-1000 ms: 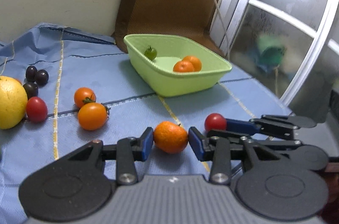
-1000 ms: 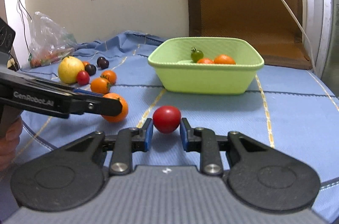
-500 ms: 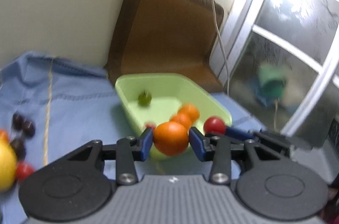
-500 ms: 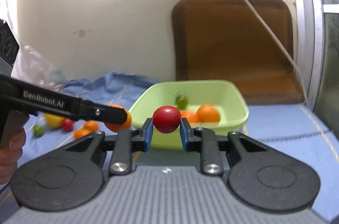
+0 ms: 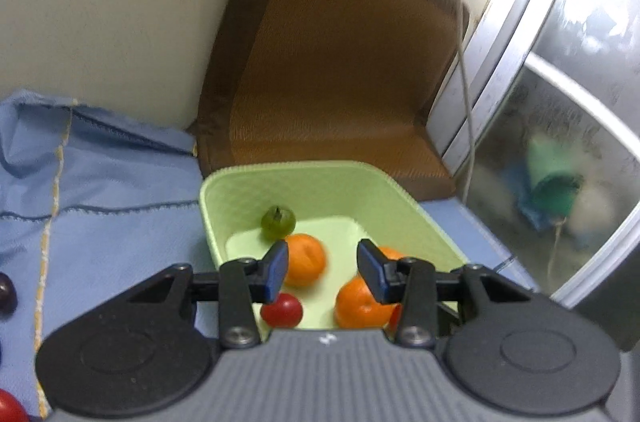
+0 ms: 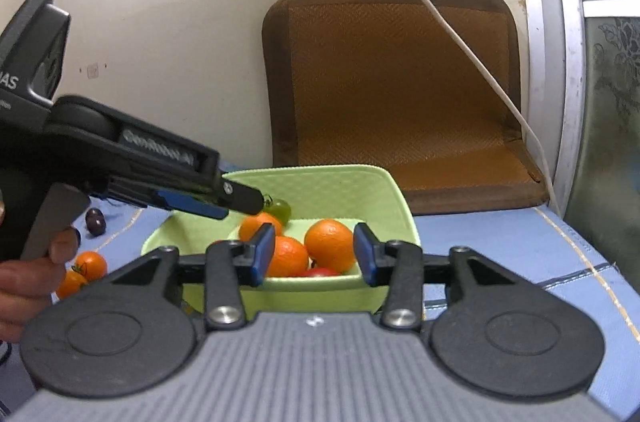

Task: Organize fruits
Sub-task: 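Release both fruits into the green basket, then grasp a dark cherry tomato with the left tool while the right tool grasps another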

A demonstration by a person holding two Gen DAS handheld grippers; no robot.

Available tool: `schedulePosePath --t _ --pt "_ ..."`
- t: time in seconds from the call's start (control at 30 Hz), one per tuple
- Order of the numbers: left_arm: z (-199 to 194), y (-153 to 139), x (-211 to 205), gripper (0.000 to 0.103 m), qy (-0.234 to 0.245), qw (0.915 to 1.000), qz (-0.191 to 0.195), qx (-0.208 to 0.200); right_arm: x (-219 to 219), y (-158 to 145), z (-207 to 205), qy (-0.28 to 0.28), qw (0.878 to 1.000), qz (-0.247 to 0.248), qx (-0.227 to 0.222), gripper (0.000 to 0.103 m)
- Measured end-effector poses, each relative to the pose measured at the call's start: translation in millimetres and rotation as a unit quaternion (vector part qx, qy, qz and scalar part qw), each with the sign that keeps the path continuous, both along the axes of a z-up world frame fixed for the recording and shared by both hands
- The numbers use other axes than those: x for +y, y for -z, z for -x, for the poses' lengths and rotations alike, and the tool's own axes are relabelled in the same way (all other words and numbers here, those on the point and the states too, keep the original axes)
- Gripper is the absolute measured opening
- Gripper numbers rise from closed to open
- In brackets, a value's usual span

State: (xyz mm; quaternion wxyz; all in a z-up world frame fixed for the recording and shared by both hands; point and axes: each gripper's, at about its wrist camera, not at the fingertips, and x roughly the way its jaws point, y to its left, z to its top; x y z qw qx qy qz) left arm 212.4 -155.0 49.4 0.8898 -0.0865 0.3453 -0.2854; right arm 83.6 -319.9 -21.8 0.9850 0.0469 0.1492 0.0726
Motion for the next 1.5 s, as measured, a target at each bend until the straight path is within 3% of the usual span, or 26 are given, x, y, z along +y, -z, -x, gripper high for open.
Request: schedulePosePath --t 0.17,0.23,0.37,0.5,0.67,0.9,1.2,1.27,1.33,1.43,1.5 --pt "28 -28 60 0.041 -0.026 0.9972 0.055 -0.042 -8 -5 8 0.009 0.999 -0.027 -0.029 0.045" --pt "38 -33 93 0.042 -0.049 0.9954 0.059 -0.057 -7 -9 12 0.006 0.999 -0.036 -0.036 0.044" --pt "38 -40 151 0.042 -0.103 0.9928 0.011 -0.061 5 -21 10 -0.037 0.998 -0.052 -0.026 0.043" --pt "10 -39 183 0.042 -0.128 0.9890 -0.066 -0.031 43 -33 -3 -0.116 0.992 -0.052 0.014 0.043" --pt "-40 -16 193 0.042 -0.105 0.9875 -0.106 0.050 118 -30 -40 -0.195 0.978 -0.022 0.076 0.041" --pt "-75 17 198 0.039 -0.069 0.9847 -0.105 0.121 191 -18 -108 -0.236 0.960 0.030 0.150 0.040" --pt "-81 31 201 0.035 -0.046 0.9845 -0.083 0.148 207 -6 -137 -0.250 0.947 -0.007 0.201 0.041" --pt "-81 31 202 0.025 -0.050 0.9849 -0.076 0.147 211 -2 -139 -0.250 0.946 -0.004 0.208 0.040" --pt "-81 32 203 0.024 -0.054 0.9854 -0.074 0.143 216 2 -141 -0.245 0.946 0.003 0.213 0.039" --pt "-79 31 201 0.024 -0.059 0.9864 -0.071 0.136 219 7 -146 -0.254 0.942 0.002 0.219 0.020" --pt "-77 28 201 0.024 -0.064 0.9873 -0.058 0.134 218 4 -141 -0.247 0.945 0.002 0.214 0.019"
